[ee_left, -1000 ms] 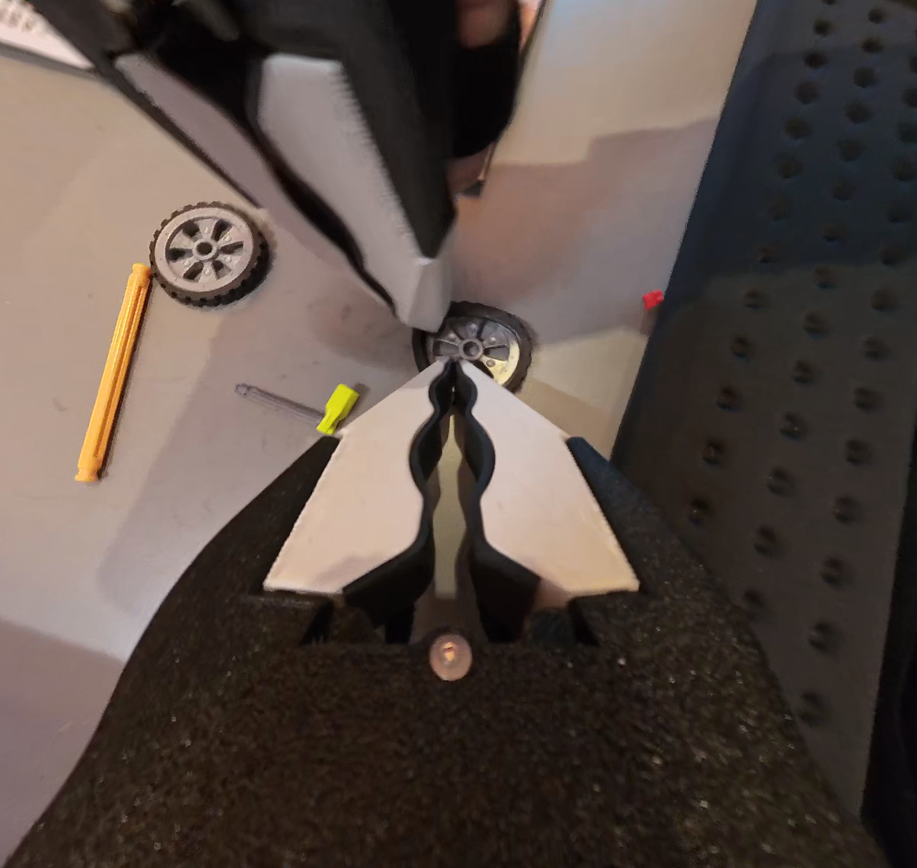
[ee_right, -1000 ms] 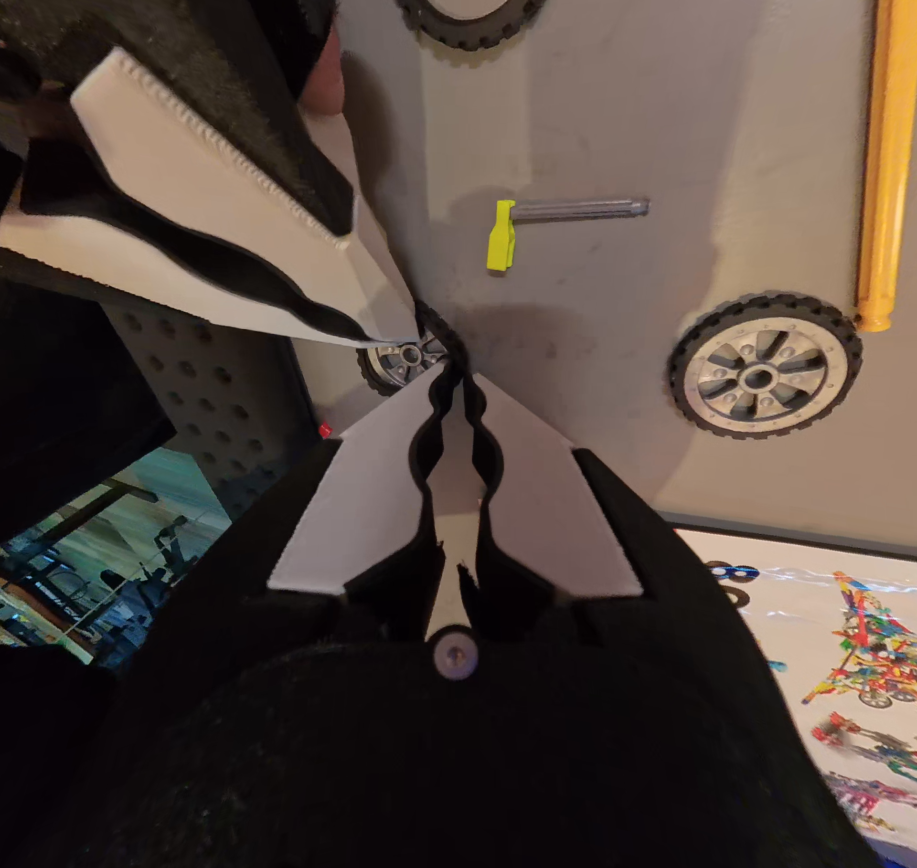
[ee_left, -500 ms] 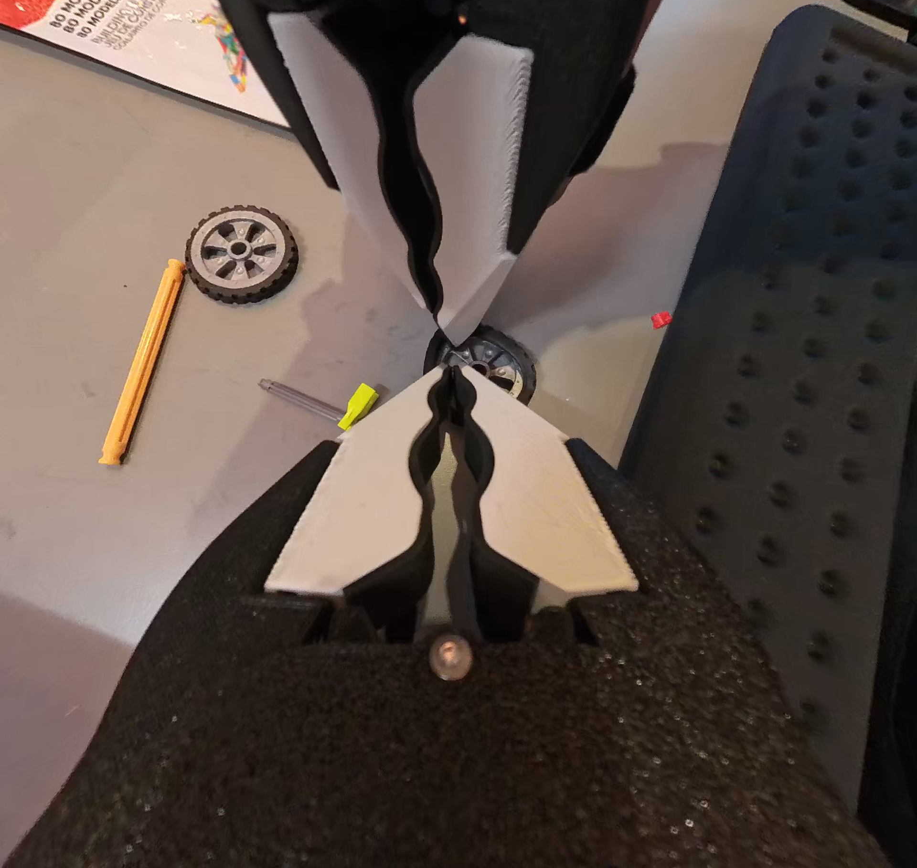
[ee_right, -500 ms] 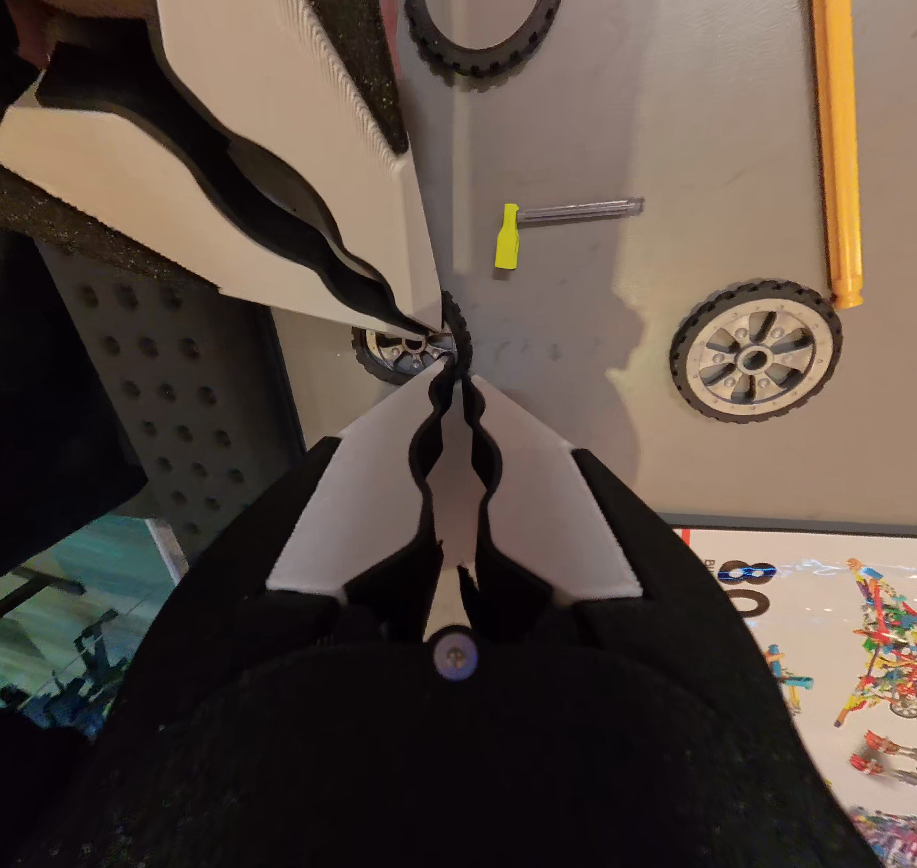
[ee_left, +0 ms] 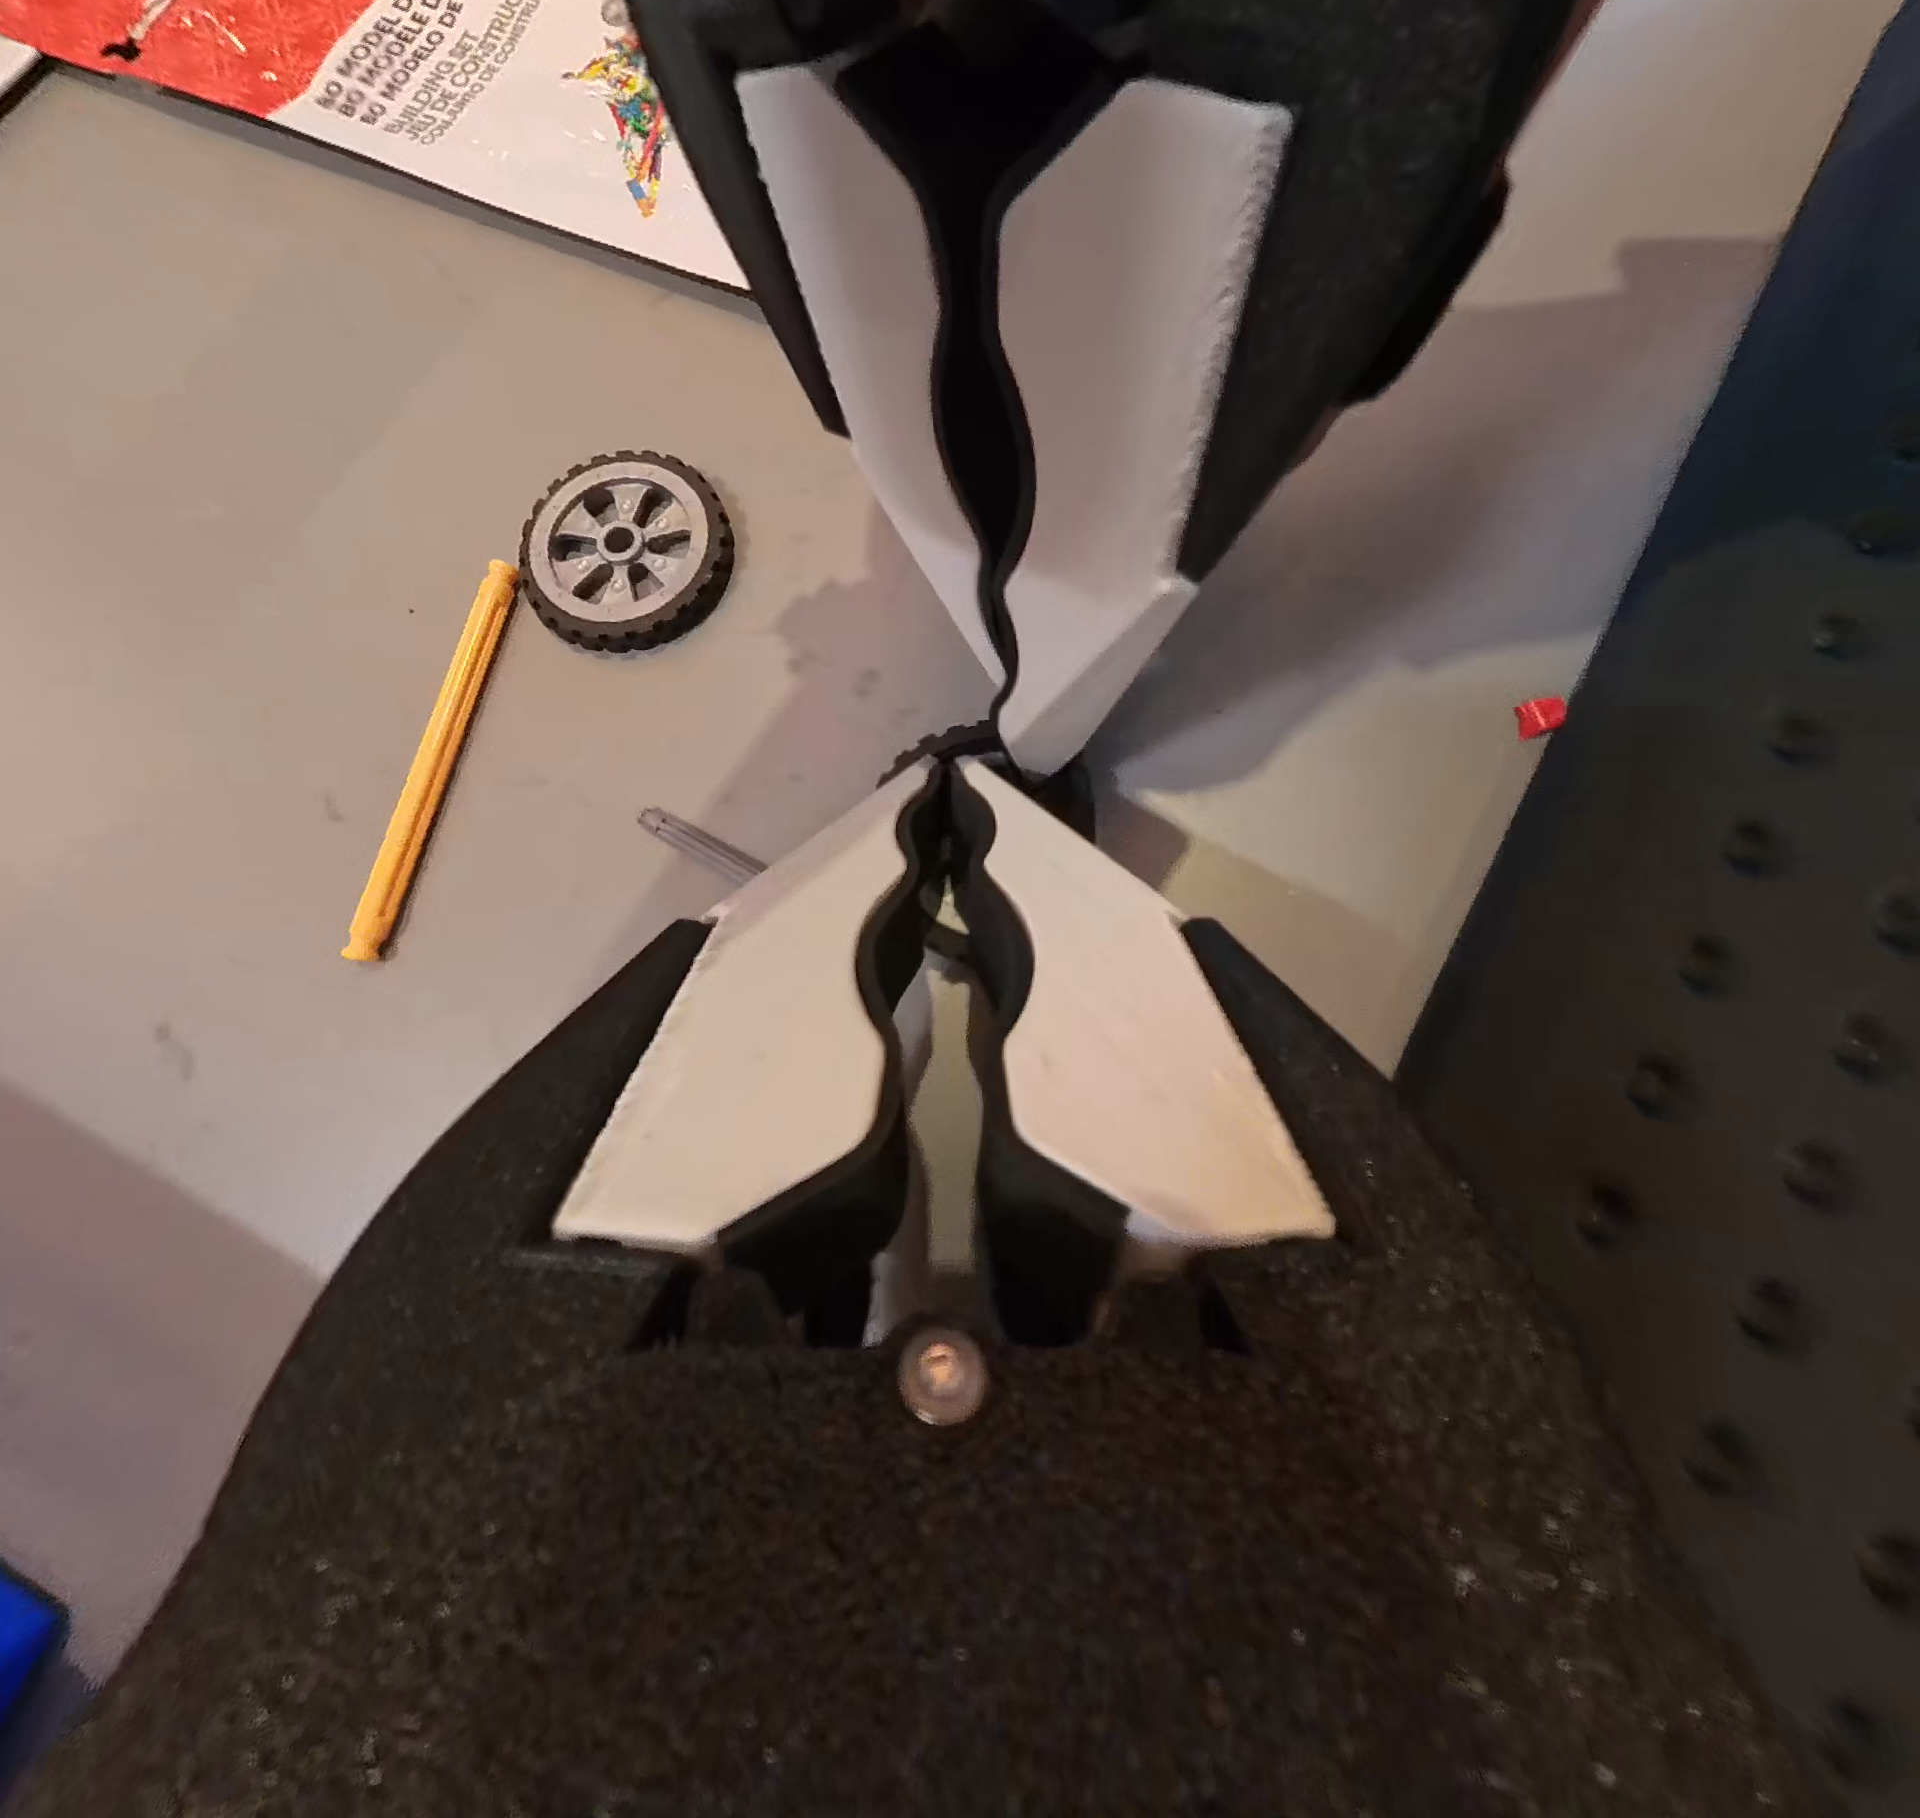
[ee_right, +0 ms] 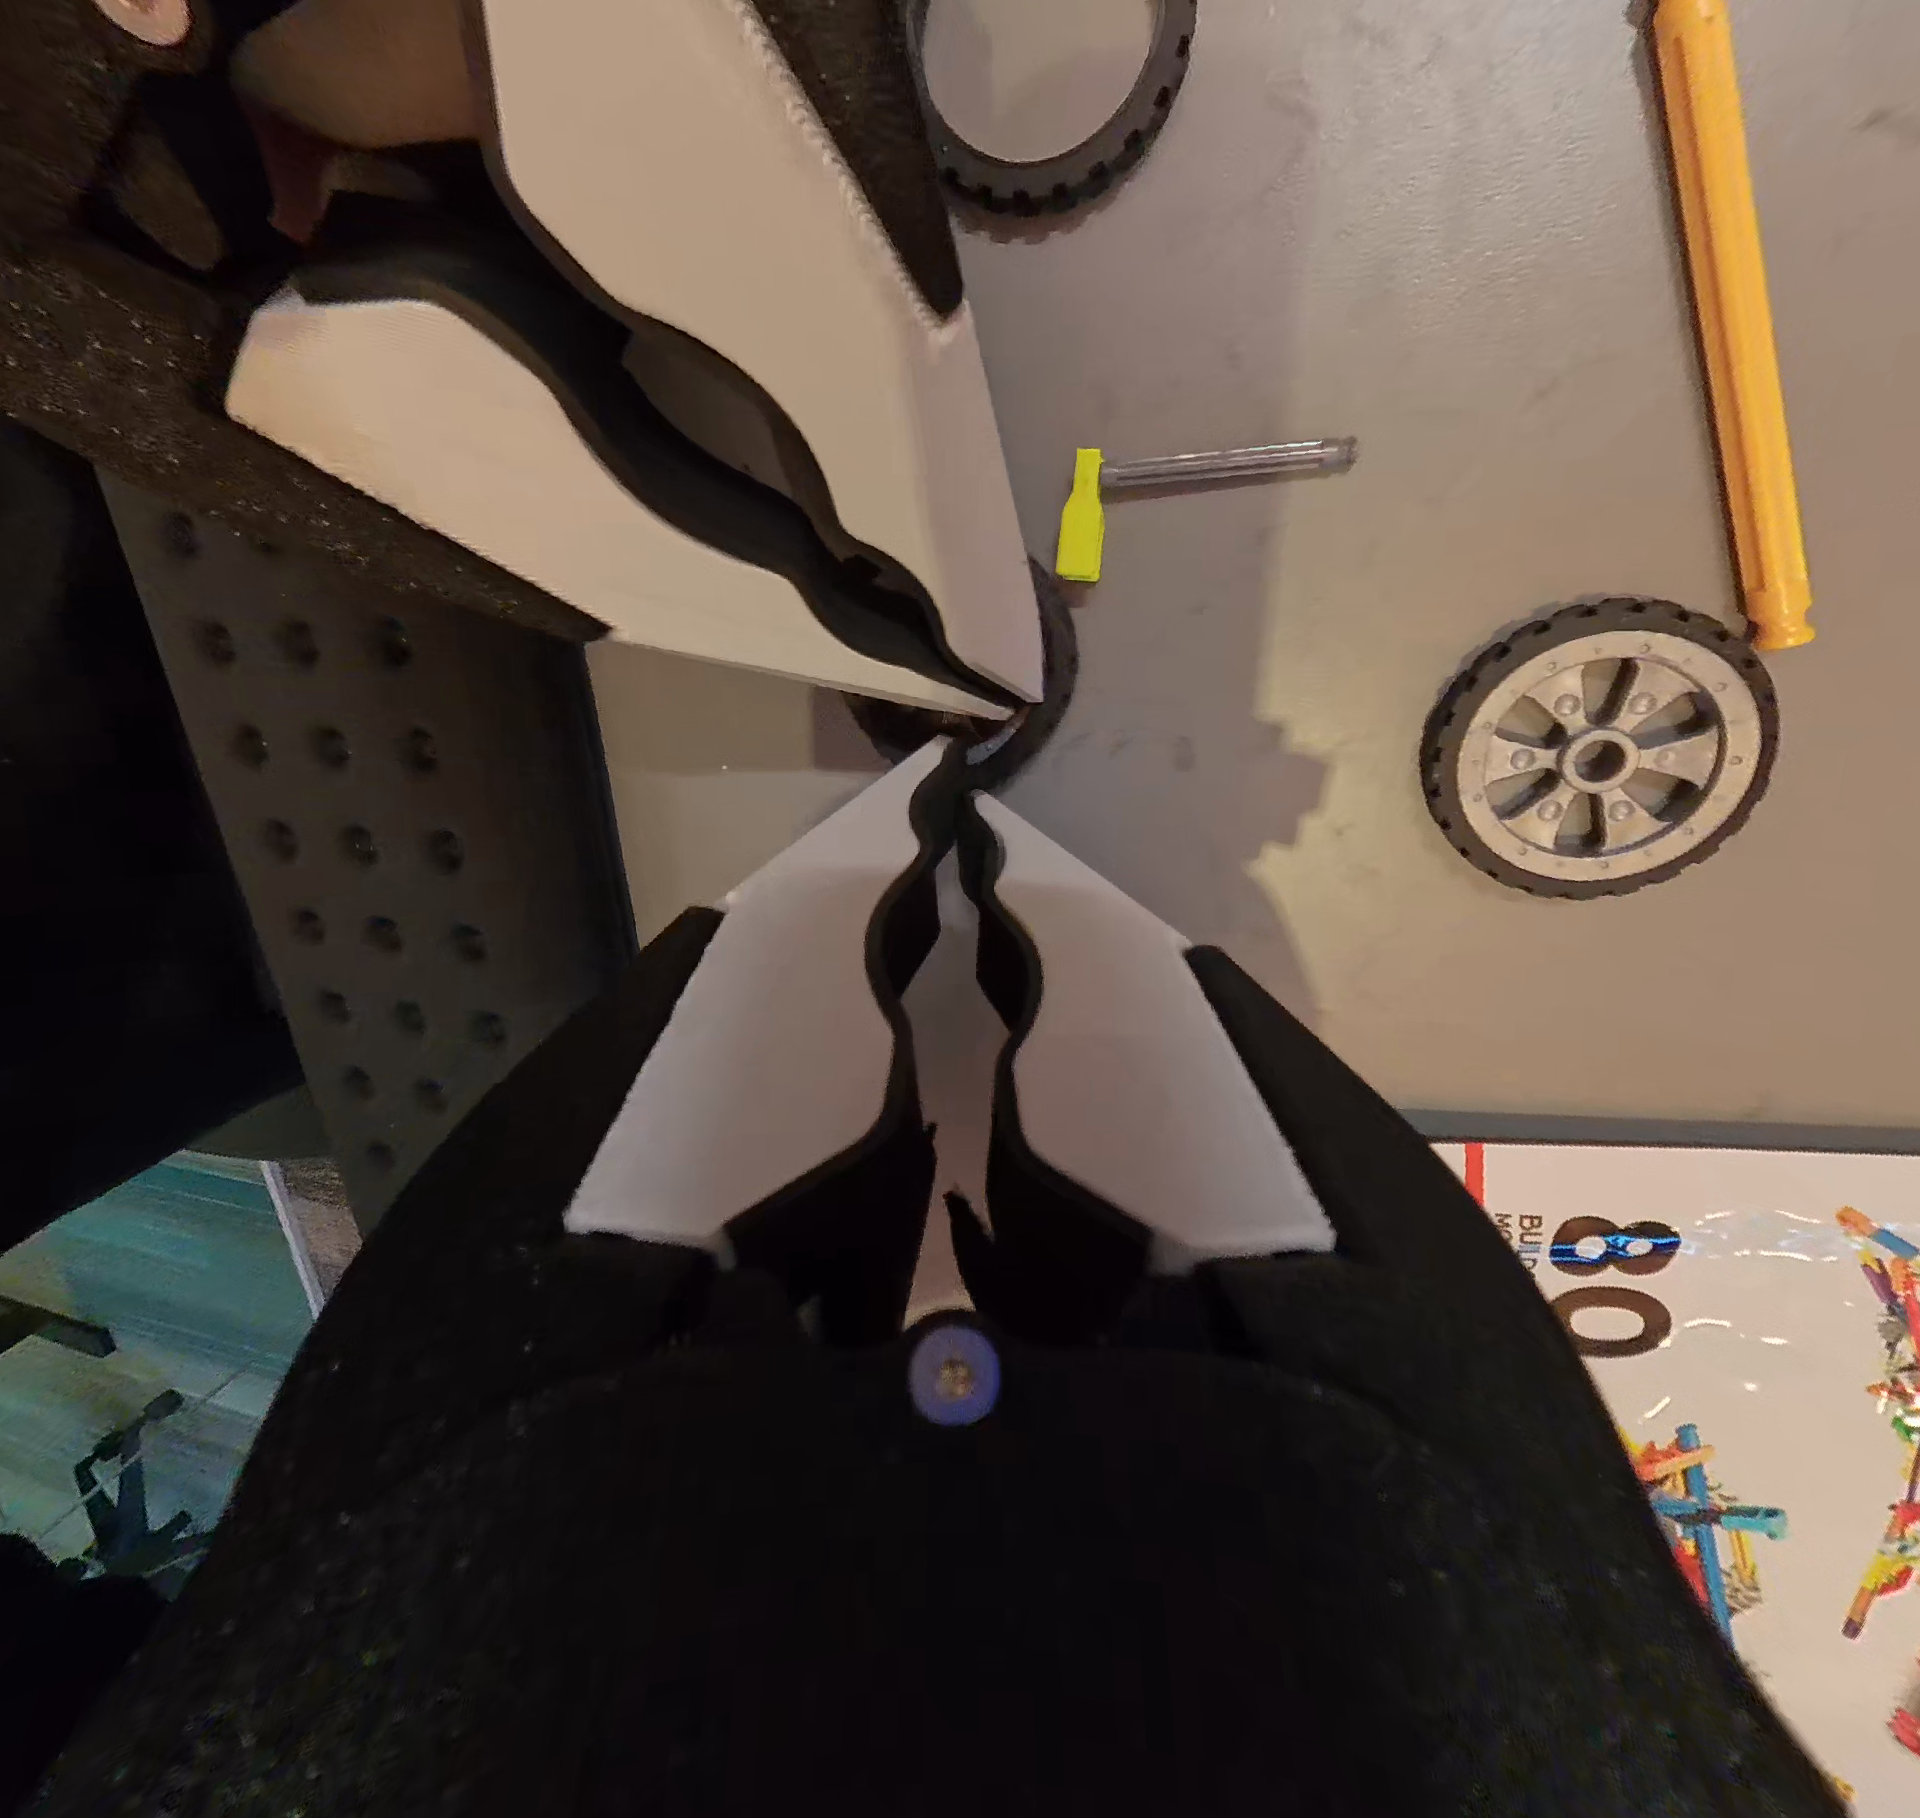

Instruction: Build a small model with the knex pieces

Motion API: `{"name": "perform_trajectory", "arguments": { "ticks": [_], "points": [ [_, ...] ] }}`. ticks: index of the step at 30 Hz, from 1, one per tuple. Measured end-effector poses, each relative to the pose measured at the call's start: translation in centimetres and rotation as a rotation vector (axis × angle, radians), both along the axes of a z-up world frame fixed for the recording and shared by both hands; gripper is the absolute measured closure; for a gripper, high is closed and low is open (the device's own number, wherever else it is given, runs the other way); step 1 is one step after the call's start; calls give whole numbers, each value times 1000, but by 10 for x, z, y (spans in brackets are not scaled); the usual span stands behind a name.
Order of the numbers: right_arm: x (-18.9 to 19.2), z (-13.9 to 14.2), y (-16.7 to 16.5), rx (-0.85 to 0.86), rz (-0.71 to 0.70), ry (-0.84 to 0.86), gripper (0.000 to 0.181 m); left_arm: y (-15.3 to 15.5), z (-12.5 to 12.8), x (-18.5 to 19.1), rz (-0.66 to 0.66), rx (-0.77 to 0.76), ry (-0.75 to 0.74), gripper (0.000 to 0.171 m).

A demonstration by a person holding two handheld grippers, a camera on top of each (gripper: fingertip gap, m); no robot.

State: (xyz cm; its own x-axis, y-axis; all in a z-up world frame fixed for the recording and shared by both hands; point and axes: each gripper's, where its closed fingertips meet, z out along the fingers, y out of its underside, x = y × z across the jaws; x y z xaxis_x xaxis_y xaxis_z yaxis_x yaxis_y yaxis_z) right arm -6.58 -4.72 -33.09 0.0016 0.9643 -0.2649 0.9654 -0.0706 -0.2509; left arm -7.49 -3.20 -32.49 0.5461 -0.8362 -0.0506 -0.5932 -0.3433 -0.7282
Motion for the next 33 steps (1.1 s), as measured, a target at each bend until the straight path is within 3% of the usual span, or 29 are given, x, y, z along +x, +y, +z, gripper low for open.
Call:
{"name": "perform_trajectory", "arguments": {
  "ticks": [1, 7, 12, 18, 27, 33],
  "points": [
    [0, 0, 0, -4, 1, 3, 181, 1, 0, 1, 2, -14, -7, 171],
    [-1, 0, 1, 17, 4, 20, 181, 1, -1, 2, -6, -33, -9, 171],
    [2, 2, 9, 198, 48, 170, 181, -3, -1, 1, -56, -92, -41, 171],
    [6, 9, 14, 337, 110, 226, 180, -4, -1, 6, -105, -112, -51, 171],
    [4, 9, 30, 360, -10, 304, 169, -5, -2, 9, -121, -93, -30, 171],
    [-1, 7, 33, 371, -73, 323, 177, -5, -3, 10, -127, -88, -21, 171]
  ]
}}
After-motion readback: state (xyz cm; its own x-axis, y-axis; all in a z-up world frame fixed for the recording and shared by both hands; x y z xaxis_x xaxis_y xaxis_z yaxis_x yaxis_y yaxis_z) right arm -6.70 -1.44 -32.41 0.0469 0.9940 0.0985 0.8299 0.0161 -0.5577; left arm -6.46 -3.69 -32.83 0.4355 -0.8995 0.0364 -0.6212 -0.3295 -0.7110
